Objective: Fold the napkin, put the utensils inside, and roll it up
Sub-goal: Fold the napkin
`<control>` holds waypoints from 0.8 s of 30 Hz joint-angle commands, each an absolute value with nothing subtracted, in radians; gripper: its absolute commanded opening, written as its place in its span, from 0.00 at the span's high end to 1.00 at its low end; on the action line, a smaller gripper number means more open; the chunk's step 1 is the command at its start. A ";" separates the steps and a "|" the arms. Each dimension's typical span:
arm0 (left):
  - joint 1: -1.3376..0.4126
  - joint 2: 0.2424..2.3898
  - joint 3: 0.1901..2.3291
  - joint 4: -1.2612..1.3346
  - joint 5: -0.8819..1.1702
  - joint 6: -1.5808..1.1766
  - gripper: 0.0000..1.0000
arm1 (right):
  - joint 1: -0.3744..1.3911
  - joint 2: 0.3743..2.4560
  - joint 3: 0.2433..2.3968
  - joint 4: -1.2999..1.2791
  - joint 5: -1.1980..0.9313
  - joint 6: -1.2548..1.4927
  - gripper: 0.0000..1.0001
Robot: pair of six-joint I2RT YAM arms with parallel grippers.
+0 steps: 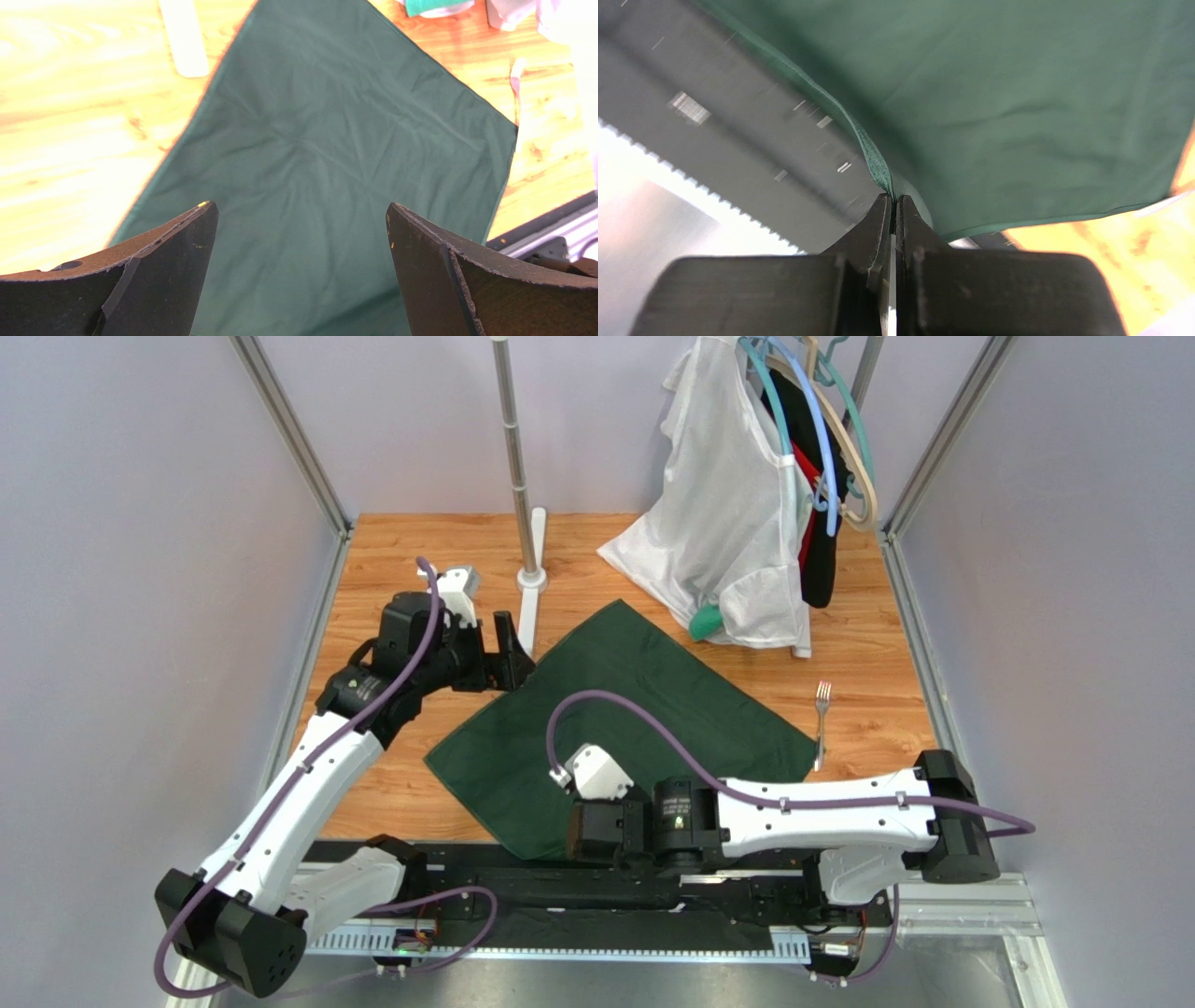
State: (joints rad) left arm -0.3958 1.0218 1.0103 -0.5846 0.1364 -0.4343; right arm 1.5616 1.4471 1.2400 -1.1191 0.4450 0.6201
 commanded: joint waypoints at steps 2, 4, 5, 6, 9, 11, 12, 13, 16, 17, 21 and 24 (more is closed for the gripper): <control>-0.368 1.009 1.115 -0.690 0.097 -0.338 0.01 | 1.419 1.407 1.236 -1.005 0.540 0.427 1.00; -0.356 1.017 1.127 -0.699 0.095 -0.327 0.01 | 1.352 1.414 1.235 -0.947 0.537 0.344 1.00; -0.354 1.022 1.140 -0.701 0.095 -0.318 0.01 | 1.327 1.417 1.235 -0.928 0.534 0.319 1.00; -0.350 1.031 1.146 -0.704 0.098 -0.314 0.01 | 1.278 1.423 1.233 -0.908 0.531 0.263 1.00; -0.338 1.055 1.172 -0.716 0.098 -0.292 0.01 | 1.186 1.457 1.242 -0.838 0.509 0.190 1.00; -0.328 1.074 1.189 -0.724 0.098 -0.278 0.01 | 1.141 1.492 1.252 -0.786 0.485 0.126 1.00; -0.325 1.078 1.193 -0.726 0.100 -0.273 0.01 | 1.099 1.503 1.259 -0.766 0.474 0.105 1.00; -0.322 1.083 1.203 -0.727 0.100 -0.268 0.01 | 1.079 1.515 1.265 -0.731 0.450 0.066 1.00; -0.307 1.103 1.221 -0.730 0.100 -0.255 0.01 | 1.016 1.583 1.298 -0.677 0.419 0.003 1.00; -0.299 1.115 1.226 -0.732 0.101 -0.247 0.01 | 1.002 1.615 1.307 -0.667 0.414 -0.023 1.00; -0.282 1.140 1.241 -0.741 0.103 -0.229 0.01 | 0.931 1.698 1.373 -0.638 0.390 -0.080 1.00; -0.270 1.149 1.244 -0.738 0.091 -0.222 0.01 | 0.899 1.752 1.422 -0.624 0.382 -0.118 1.00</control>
State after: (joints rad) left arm -0.2893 1.1412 1.2034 -0.7353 0.1017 -0.2615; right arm 0.9367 1.7050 1.3319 -0.7063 0.4065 -0.0170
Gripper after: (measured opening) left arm 0.990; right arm 0.017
